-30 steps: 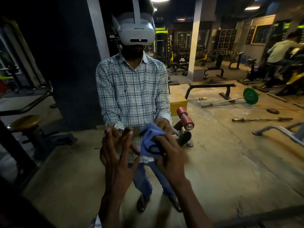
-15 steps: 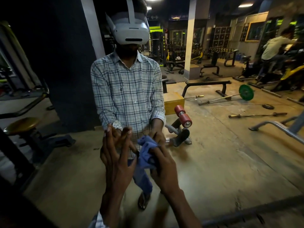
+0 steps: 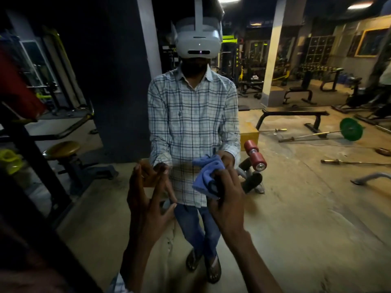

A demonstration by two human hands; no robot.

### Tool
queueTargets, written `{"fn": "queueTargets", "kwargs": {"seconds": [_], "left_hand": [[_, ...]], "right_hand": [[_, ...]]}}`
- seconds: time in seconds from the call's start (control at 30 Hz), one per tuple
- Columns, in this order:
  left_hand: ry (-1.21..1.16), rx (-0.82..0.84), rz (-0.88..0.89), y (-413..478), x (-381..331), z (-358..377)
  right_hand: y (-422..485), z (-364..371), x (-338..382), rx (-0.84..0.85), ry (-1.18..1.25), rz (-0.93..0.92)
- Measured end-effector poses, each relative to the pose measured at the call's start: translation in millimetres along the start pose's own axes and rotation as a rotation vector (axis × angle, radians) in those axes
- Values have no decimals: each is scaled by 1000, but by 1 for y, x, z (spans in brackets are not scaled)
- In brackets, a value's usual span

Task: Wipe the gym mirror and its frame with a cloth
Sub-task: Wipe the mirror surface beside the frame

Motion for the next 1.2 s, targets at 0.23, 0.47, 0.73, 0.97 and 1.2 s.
{"fn": "queueTargets", "kwargs": {"seconds": [0.23, 0.47, 0.73, 0.97, 1.2], "left_hand": [[34, -22, 3, 2, 5, -6], [56, -43, 24, 0, 3, -5], [18, -32, -3, 2, 5, -10], [48, -8, 3, 0, 30, -22], [52, -38, -56, 2, 64, -51]], "right_hand": [[35, -117, -88, -575, 58, 375], [25, -11, 1, -38, 146, -68], [54, -75, -18, -316, 104, 71], [25, 13, 38, -217, 161, 0], [44, -19, 32, -300, 36, 15]]}}
Point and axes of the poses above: each hand's wrist, its own y-axis towards the middle knuckle, its own z-axis out of the palm, x = y × z, the point moved 8 cm from there along y, towards the middle knuckle, and after that the axes turned 13 degrees about -y, right-handed, at the moved point
